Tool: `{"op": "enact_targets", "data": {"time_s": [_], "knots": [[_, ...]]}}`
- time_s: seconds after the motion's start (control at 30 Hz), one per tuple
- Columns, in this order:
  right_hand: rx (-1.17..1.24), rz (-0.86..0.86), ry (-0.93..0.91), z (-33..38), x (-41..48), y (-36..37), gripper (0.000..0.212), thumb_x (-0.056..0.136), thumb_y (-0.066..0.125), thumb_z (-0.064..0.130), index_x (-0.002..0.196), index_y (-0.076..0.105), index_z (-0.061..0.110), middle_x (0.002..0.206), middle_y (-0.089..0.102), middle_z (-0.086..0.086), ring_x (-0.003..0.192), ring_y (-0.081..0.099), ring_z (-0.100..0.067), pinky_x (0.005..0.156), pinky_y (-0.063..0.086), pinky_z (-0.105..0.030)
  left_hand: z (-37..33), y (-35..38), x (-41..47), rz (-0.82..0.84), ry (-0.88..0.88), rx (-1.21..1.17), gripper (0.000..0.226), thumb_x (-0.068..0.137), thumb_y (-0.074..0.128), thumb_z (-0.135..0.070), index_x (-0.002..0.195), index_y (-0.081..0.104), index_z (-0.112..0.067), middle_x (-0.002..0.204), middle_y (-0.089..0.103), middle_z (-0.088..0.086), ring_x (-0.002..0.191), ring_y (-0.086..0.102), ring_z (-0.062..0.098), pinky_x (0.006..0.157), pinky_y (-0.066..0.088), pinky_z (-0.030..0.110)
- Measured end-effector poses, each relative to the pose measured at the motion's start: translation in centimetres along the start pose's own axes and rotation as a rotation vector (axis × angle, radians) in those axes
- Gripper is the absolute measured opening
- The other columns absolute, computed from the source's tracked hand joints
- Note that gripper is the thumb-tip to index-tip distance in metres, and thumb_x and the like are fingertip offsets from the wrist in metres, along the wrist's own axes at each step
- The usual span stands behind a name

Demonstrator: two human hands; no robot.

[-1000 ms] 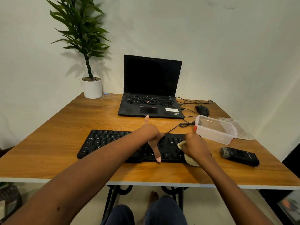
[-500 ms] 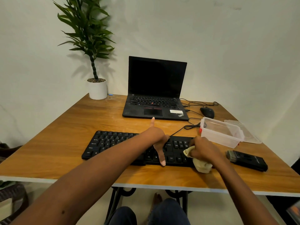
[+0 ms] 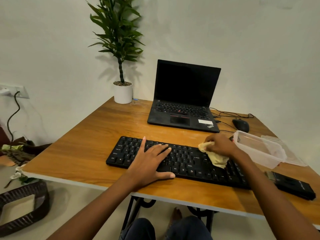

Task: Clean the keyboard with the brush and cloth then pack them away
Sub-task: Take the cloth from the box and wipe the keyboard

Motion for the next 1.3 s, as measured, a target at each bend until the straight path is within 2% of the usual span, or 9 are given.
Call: {"op": "enact_targets", "data": {"time_s": [0.2,0.33,0.4,0.5,0.6,0.8,1.0,1.13,1.3], "knots": [[0.024,0.032,-0.066,3.2,2.7,3.3,0.018,0.087,0.057,0.011,0.101,0.066,0.008,0.107,0.064,-0.008,0.098,0.059,-0.022,0.076,0.043,-0.029,-0.2,0.8,-0.3,-0.043,0.002,0.022,0.086,0.082,0.012,-0.08,0.132,0.053,-0.024,0.136,0.053,-0.003,0.127,0.049,0.015,0.111,0.004,0.053],[-0.023,0.139,-0.007,2.3,3.3,2.5,0.032,0.088,0.055,0.008,0.119,0.06,0.005,0.122,0.057,-0.009,0.112,0.054,-0.023,0.084,0.038,-0.026,-0.1,0.9,-0.1,-0.092,0.003,-0.004,0.084,0.08,0.02,-0.078,0.147,0.028,-0.028,0.155,0.024,-0.006,0.143,0.018,0.012,0.117,-0.009,0.043],[-0.028,0.19,0.002,2.1,3.7,2.3,0.03,0.085,0.055,0.004,0.114,0.063,0.004,0.111,0.063,-0.01,0.1,0.059,-0.023,0.078,0.042,-0.027,-0.1,0.9,-0.1,-0.107,0.006,-0.029,0.084,0.08,0.02,-0.076,0.149,0.02,-0.029,0.157,0.015,-0.007,0.145,0.008,0.011,0.115,-0.011,0.034],[0.095,0.28,-0.064,4.4,4.5,3.2,0.014,0.086,0.054,0.004,0.094,0.065,0.004,0.074,0.058,-0.003,0.062,0.053,-0.013,0.057,0.04,-0.022,0.0,1.0,-0.1,-0.12,0.008,-0.072,0.082,0.081,0.024,-0.076,0.149,0.02,-0.03,0.157,0.013,-0.008,0.145,0.006,0.011,0.114,-0.01,0.027],[0.148,0.36,-0.126,7.8,6.3,5.0,0.01,0.084,0.054,0.002,0.085,0.062,-0.002,0.067,0.053,-0.005,0.052,0.048,-0.012,0.049,0.037,-0.022,0.1,1.0,-0.1,-0.137,0.026,-0.08,0.082,0.081,0.027,-0.076,0.148,0.022,-0.03,0.157,0.013,-0.007,0.145,0.006,0.011,0.112,-0.009,0.025],[0.182,0.452,-0.196,12.2,8.5,7.6,0.002,0.085,0.056,0.006,0.084,0.058,0.006,0.063,0.047,-0.002,0.052,0.041,-0.011,0.049,0.031,-0.022,0.0,1.1,-0.1,-0.155,0.012,-0.113,0.081,0.08,0.029,-0.075,0.147,0.027,-0.03,0.156,0.019,-0.008,0.145,0.01,0.01,0.112,-0.008,0.024],[-0.056,0.566,-0.043,1.1,6.4,2.6,0.018,0.086,0.056,0.011,0.099,0.065,0.002,0.084,0.06,-0.006,0.066,0.052,-0.01,0.054,0.04,-0.017,0.1,1.3,-0.2,-0.18,-0.01,-0.137,0.081,0.079,0.03,-0.076,0.147,0.027,-0.031,0.156,0.018,-0.01,0.144,0.009,0.008,0.113,-0.008,0.024],[-0.133,0.602,0.088,-2.7,4.5,0.5,0.012,0.087,0.057,0.01,0.084,0.062,0.021,0.08,0.061,0.006,0.067,0.056,-0.005,0.051,0.042,-0.009,0.1,1.3,-0.1,-0.18,-0.001,-0.127,0.082,0.079,0.026,-0.075,0.148,0.024,-0.031,0.156,0.015,-0.01,0.145,0.007,0.008,0.114,-0.007,0.025],[0.085,0.542,-0.034,1.3,6.1,3.6,0.023,0.09,0.055,0.012,0.107,0.062,-0.001,0.076,0.059,0.0,0.052,0.055,-0.001,0.048,0.041,-0.014,0.2,1.2,-0.2,-0.174,0.02,-0.143,0.081,0.079,0.029,-0.075,0.147,0.027,-0.03,0.156,0.018,-0.008,0.145,0.009,0.01,0.11,-0.011,0.023]]}}
Point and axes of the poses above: each hand's wrist, its own x-axis towards the middle knuckle, its own y-axis out of the palm, z = x × y, the point moved 7 cm from there along x, towards the middle knuckle
